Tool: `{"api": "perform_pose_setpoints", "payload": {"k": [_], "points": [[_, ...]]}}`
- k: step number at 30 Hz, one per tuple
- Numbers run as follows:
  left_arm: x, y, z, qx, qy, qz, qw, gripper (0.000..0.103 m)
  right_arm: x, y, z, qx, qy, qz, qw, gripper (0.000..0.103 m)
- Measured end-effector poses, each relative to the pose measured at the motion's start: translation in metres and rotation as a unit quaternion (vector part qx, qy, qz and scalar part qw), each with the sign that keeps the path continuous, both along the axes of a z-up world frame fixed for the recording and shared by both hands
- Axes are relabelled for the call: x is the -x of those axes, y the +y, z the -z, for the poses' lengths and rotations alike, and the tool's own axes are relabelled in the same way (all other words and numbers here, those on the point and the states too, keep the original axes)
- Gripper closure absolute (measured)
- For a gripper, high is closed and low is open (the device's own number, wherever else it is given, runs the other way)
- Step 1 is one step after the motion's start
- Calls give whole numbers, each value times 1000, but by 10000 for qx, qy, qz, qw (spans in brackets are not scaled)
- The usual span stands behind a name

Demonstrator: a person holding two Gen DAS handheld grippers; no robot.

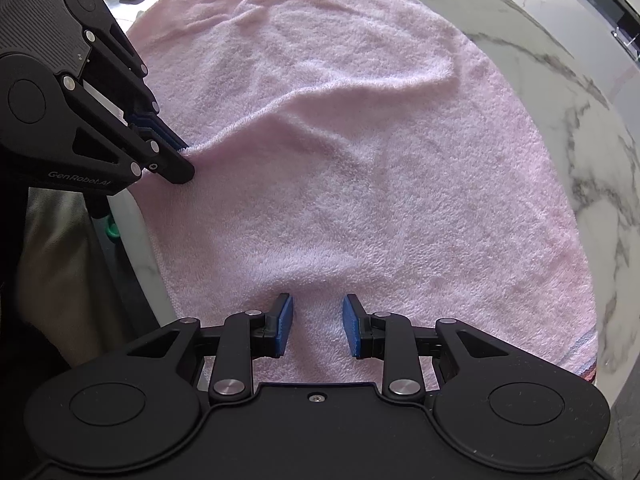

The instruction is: Fold towel

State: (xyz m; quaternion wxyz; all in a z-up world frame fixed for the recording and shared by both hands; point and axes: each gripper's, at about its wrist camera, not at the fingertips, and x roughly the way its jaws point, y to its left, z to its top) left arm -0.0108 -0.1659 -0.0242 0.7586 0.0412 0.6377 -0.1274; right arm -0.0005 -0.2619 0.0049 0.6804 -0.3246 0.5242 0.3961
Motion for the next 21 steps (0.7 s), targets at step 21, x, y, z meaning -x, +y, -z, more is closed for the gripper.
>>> {"api": "perform_pose_setpoints", "payload": {"k": [21], "points": [[22,77,-25,763,203,-22,9969,99,-88,72,-42,679,-802,-2031,9735,76]]}}
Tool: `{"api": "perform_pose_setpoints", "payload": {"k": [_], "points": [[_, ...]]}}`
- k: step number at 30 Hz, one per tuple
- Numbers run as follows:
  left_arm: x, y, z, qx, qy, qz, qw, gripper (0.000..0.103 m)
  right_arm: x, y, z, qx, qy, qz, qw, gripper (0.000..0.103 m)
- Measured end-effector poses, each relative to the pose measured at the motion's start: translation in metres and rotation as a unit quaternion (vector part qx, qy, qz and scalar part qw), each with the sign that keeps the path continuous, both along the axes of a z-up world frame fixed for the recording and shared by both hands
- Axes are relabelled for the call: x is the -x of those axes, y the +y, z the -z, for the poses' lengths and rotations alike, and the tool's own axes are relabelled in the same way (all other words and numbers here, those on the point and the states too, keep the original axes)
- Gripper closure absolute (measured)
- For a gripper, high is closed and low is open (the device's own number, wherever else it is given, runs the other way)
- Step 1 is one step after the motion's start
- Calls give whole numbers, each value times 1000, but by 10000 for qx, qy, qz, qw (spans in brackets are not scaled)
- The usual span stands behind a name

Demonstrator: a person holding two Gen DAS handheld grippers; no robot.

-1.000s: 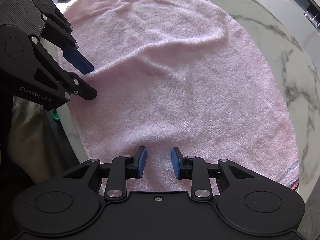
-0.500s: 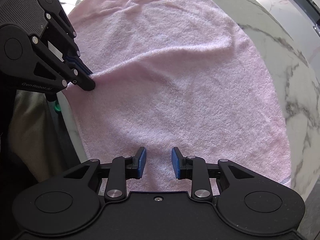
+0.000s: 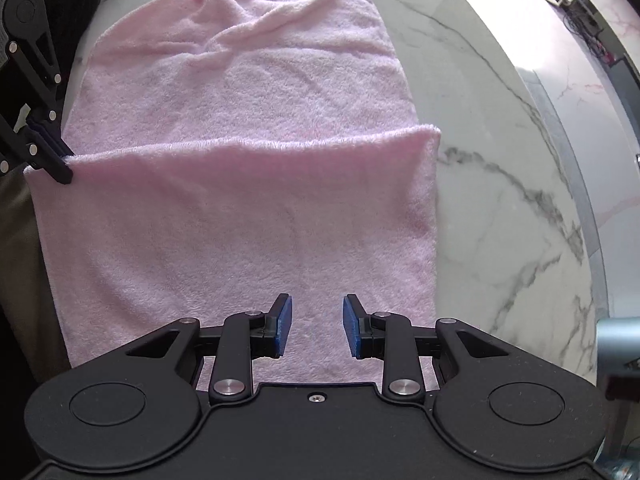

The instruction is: Fold towel

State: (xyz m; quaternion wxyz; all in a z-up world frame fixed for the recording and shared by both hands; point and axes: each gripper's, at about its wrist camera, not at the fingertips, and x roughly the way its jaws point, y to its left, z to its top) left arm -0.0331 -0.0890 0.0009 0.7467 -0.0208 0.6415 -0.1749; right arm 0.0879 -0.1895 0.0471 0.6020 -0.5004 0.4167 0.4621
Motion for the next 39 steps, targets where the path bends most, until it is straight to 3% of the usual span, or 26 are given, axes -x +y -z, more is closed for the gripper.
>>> {"api": "perform_pose_setpoints", "payload": {"k": [4,8,11,18,27,32,34,36,39], "points": [[-1,5,0,135,10,-4,9999,99,-9,19,-5,307,-362,-1502,9875,76],[-1,3,-1,118,-25,85,9999,99,-16,43,-2,881,-685,-2885,9510,76],[6,7,-3,104,-67,150,9998,99,-22,62,5,1288,-751,-3657,9187,76],[4,1,3,76,-187,258,9995,99,-25,88,31,2245,-664,-5304,8148,76],[4,3,0,78,-254,347,9990,99,-18,98,58,2832,-324,-6258,7260,76],[4,5,0,94,-268,358,9990,99,-15,88,73,3131,-238,-6404,7009,76],[3,4,0,94,-271,366,9989,99,-13,84,76,3140,-268,-6368,7037,78],[3,4,0,99,-278,379,9988,99,-11,82,77,3137,-274,-6285,7113,93],[4,4,-1,118,-303,392,9987,99,-9,76,77,3122,-321,-6186,7203,98]]}}
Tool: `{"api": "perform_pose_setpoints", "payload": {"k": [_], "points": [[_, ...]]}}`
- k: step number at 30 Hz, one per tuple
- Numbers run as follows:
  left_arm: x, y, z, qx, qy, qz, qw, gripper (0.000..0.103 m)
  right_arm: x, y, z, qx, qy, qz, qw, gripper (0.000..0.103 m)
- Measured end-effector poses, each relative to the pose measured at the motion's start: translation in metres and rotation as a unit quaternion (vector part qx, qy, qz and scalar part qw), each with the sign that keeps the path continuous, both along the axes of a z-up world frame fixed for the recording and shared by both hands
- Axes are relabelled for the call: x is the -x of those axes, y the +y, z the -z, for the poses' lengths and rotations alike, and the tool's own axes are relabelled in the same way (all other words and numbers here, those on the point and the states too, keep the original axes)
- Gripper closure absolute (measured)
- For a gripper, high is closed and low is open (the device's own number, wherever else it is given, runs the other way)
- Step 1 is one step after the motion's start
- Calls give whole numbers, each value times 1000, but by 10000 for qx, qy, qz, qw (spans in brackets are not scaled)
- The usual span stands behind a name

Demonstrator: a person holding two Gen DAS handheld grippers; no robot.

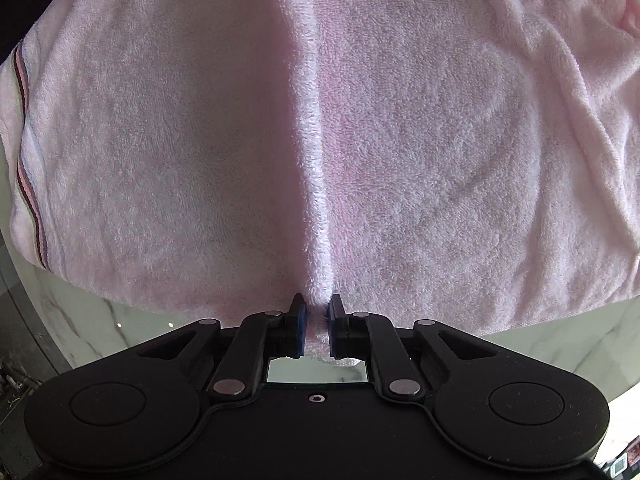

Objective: Fold towel
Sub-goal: 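Lift the towel with both grippers, raising the right gripper's edge toward the left gripper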

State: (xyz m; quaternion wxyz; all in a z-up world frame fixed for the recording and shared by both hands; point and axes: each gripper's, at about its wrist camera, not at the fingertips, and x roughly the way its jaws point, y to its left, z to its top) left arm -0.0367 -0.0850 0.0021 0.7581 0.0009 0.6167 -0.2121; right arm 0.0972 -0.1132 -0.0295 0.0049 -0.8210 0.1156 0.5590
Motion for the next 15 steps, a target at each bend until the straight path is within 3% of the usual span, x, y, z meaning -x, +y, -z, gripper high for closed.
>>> {"api": "perform_pose_setpoints", "payload": {"k": [9,15], "points": [[6,2,-20,82,-307,72,9995,100,21,-27,-10,-63,-293,509,9983,99],[12,4,-40,-25,-538,195,9984,100,39,-58,-27,-160,-532,1160,9917,99]]}}
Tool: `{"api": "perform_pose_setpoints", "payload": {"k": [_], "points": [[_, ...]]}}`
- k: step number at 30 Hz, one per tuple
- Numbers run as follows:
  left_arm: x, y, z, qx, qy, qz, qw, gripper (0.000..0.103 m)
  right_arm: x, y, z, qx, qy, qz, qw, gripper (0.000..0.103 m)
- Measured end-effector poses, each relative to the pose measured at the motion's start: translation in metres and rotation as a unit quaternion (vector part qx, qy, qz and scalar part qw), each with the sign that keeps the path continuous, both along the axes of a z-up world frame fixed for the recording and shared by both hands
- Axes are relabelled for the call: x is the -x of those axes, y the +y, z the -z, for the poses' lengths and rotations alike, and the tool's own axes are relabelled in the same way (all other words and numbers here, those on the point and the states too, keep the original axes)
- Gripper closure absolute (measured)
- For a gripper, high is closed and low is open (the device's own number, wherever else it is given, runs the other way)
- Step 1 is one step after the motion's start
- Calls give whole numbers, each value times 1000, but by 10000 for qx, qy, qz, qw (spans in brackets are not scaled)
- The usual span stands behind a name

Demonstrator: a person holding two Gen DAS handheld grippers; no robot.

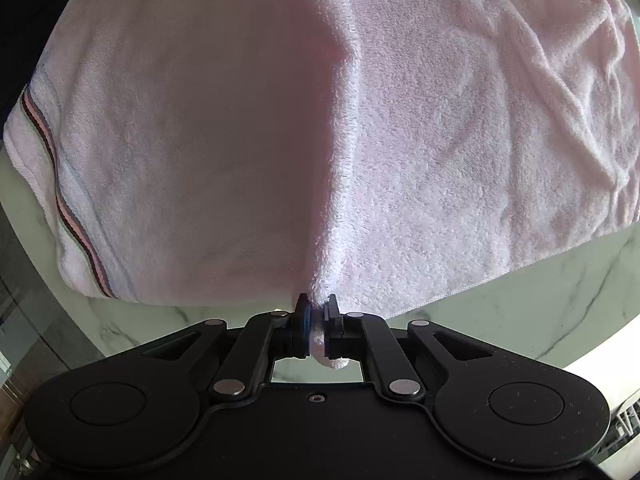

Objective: Fold towel
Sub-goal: 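Lift the towel with both grippers, raising the right gripper's edge toward the left gripper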

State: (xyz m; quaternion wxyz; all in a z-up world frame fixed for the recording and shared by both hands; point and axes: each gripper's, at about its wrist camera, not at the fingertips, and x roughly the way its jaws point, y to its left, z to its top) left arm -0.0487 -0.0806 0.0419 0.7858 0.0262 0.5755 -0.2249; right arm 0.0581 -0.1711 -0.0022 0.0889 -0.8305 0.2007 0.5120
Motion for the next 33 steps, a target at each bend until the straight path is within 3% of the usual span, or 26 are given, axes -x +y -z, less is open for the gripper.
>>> {"api": "perform_pose_setpoints", "payload": {"k": [7,13,21,28,31,33], "points": [[-5,10,-36,-351,-477,66,9982,100,31,-46,-23,-248,-302,777,9962,99],[-15,16,-78,-583,-967,225,9934,100,53,-70,-57,-895,-525,1705,9799,99],[-37,27,-134,-827,-1564,289,9838,100,68,-57,-125,-1927,-500,3022,9322,99],[-58,25,-178,-1142,-2073,329,9710,100,76,-54,-180,-2619,-688,3548,8948,100],[-68,24,-193,-1274,-2287,340,9645,100,72,-48,-201,-3101,-807,3822,8667,100],[-75,24,-201,-1347,-2407,317,9607,100,69,-51,-218,-3489,-839,4053,8408,100]]}}
